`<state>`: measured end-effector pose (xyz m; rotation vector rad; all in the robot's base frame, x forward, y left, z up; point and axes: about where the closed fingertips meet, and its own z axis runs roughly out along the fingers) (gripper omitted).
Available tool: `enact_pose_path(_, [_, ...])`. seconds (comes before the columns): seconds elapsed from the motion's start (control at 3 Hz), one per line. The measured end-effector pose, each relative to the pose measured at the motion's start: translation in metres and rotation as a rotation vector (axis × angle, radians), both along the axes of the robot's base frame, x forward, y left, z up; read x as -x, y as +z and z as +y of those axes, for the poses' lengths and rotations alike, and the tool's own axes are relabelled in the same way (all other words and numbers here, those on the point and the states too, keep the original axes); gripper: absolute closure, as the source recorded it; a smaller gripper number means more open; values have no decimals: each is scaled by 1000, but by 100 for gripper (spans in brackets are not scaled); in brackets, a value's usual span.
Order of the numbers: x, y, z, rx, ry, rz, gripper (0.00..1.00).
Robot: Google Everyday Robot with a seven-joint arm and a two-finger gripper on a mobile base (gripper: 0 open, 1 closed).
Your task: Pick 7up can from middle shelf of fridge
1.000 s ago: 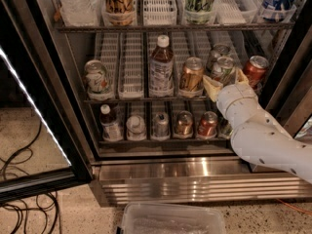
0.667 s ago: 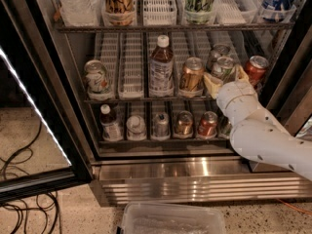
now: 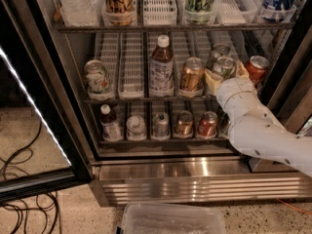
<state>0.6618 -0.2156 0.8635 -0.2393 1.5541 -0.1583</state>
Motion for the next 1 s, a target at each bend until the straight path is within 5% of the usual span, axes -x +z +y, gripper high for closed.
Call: enact_pose_path(1.0, [3,-7,9,-13,28,31,99])
